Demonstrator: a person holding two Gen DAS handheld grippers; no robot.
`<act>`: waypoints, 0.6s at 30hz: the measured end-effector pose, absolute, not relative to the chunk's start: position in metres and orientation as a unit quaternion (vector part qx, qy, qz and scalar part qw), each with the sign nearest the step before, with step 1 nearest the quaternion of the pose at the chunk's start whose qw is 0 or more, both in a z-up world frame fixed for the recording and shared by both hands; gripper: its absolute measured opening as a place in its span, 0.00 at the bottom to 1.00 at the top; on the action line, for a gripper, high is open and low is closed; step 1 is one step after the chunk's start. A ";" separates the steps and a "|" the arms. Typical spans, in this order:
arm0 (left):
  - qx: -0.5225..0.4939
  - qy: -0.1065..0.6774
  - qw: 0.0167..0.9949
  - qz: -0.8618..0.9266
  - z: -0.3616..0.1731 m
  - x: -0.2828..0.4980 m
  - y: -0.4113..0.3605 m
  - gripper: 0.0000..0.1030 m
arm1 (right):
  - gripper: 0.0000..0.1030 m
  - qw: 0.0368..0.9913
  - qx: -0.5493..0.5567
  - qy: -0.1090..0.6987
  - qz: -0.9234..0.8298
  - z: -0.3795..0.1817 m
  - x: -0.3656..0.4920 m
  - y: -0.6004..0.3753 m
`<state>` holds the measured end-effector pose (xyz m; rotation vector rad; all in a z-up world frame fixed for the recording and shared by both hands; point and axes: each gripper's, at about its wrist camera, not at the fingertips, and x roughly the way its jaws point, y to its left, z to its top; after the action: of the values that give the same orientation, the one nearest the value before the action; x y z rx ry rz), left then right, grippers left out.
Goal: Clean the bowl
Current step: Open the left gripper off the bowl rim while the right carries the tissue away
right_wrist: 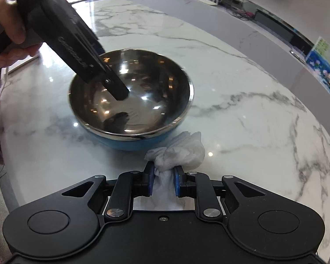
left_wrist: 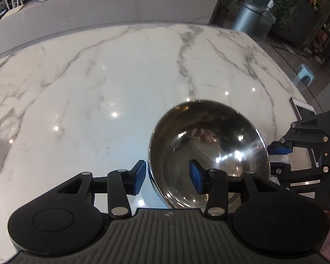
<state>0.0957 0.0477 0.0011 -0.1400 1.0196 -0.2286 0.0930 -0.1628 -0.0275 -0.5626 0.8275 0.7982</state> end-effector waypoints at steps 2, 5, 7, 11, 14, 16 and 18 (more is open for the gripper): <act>-0.076 0.471 0.874 -0.095 0.006 0.095 0.053 0.50 | 0.16 0.827 -0.236 0.392 0.327 -0.024 0.104 -0.173; -0.075 0.447 0.888 -0.073 0.011 0.095 0.055 0.59 | 0.16 0.848 -0.201 0.402 0.281 -0.022 0.115 -0.182; -0.078 0.437 0.894 -0.064 0.013 0.095 0.056 0.65 | 0.16 0.855 -0.174 0.415 0.257 -0.023 0.121 -0.188; -0.076 0.411 0.907 -0.053 0.018 0.093 0.052 0.70 | 0.16 0.857 -0.151 0.434 0.235 -0.028 0.127 -0.193; -0.068 0.404 0.911 -0.050 0.019 0.092 0.049 0.71 | 0.19 0.853 -0.145 0.447 0.225 -0.033 0.130 -0.193; -0.061 0.410 0.909 -0.049 0.018 0.093 0.047 0.71 | 0.33 0.850 -0.139 0.456 0.222 -0.036 0.131 -0.192; -0.054 0.419 0.905 -0.048 0.017 0.093 0.046 0.71 | 0.45 0.844 -0.145 0.467 0.220 -0.040 0.132 -0.190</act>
<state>0.0931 0.0459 0.0166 -0.1116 0.8647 -0.0995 0.1317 -0.1902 -0.0397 -0.3063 0.9868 0.4653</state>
